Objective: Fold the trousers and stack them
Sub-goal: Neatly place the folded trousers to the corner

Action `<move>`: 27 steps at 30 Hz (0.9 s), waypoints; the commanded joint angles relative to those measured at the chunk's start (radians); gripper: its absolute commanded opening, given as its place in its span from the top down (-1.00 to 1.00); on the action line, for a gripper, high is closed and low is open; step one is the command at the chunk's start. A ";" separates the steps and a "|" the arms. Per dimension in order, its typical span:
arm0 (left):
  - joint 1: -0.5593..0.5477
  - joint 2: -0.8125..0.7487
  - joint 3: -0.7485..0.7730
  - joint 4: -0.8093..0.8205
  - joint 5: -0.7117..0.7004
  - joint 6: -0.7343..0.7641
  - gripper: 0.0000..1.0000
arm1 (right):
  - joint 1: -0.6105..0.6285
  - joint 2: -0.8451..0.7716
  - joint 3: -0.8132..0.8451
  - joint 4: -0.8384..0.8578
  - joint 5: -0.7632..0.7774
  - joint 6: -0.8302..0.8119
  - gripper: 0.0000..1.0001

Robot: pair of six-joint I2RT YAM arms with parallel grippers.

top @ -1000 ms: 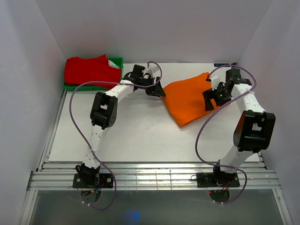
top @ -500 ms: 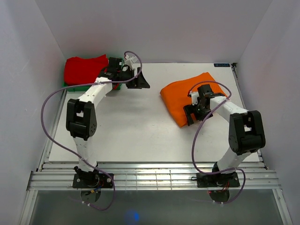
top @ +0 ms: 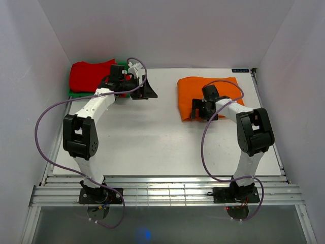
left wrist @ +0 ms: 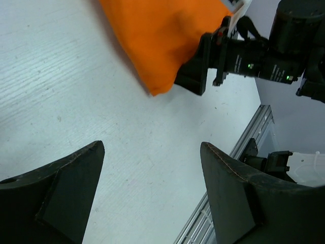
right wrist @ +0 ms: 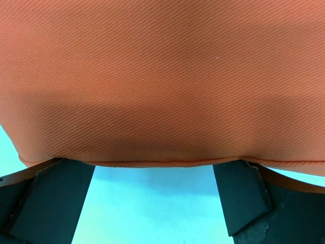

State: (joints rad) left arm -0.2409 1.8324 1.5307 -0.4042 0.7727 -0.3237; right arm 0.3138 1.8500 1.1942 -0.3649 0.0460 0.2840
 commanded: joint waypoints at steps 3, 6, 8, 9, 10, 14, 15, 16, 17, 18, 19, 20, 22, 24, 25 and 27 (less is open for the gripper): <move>0.014 -0.077 -0.035 -0.028 0.005 0.026 -0.75 | -0.093 0.084 0.143 0.107 0.052 0.054 -0.96; 0.022 -0.081 -0.056 -0.027 0.011 0.028 -0.75 | -0.159 0.120 0.168 0.125 0.035 0.047 -0.97; 0.023 -0.082 -0.070 -0.022 0.016 0.031 -0.75 | -0.182 0.147 0.199 0.141 0.016 0.011 -0.97; 0.025 -0.084 -0.072 -0.022 0.019 0.029 -0.75 | -0.202 0.158 0.209 0.147 0.018 -0.008 -0.97; 0.025 -0.084 -0.076 -0.021 0.020 0.028 -0.75 | -0.212 0.175 0.225 0.150 0.015 -0.034 -0.98; 0.028 -0.084 -0.083 -0.019 0.022 0.031 -0.75 | -0.265 0.196 0.243 0.164 0.012 -0.062 -0.99; 0.028 -0.082 -0.086 -0.016 0.023 0.031 -0.75 | -0.278 0.199 0.248 0.170 0.009 -0.066 -0.99; 0.028 -0.081 -0.087 -0.015 0.022 0.031 -0.75 | -0.283 0.209 0.252 0.185 0.005 -0.068 -0.99; 0.029 -0.078 -0.093 -0.012 0.023 0.031 -0.75 | -0.288 0.215 0.260 0.196 -0.011 -0.071 -0.99; 0.028 -0.075 -0.095 -0.012 0.023 0.031 -0.75 | -0.291 0.230 0.271 0.198 -0.018 -0.071 -0.99; 0.029 -0.073 -0.098 -0.010 0.023 0.031 -0.75 | -0.291 0.238 0.295 0.193 -0.032 -0.069 -0.99; 0.028 -0.071 -0.099 -0.010 0.025 0.029 -0.75 | -0.289 0.245 0.306 0.192 -0.035 -0.062 -0.99; 0.031 -0.071 -0.103 -0.008 0.022 0.031 -0.75 | -0.291 0.261 0.327 0.193 -0.032 -0.043 -0.99; 0.031 -0.077 -0.104 -0.011 0.016 0.032 -0.75 | -0.291 0.268 0.355 0.196 -0.011 -0.040 -0.99; 0.032 -0.079 -0.106 -0.012 0.011 0.034 -0.75 | -0.292 0.271 0.363 0.198 -0.002 -0.040 -0.99; 0.037 -0.084 -0.110 -0.018 0.011 0.040 -0.76 | -0.298 0.285 0.392 0.202 -0.011 -0.040 -0.99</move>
State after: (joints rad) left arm -0.2153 1.8202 1.4334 -0.4255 0.7742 -0.3035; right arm 0.0219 2.1189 1.5177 -0.2138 0.0227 0.2310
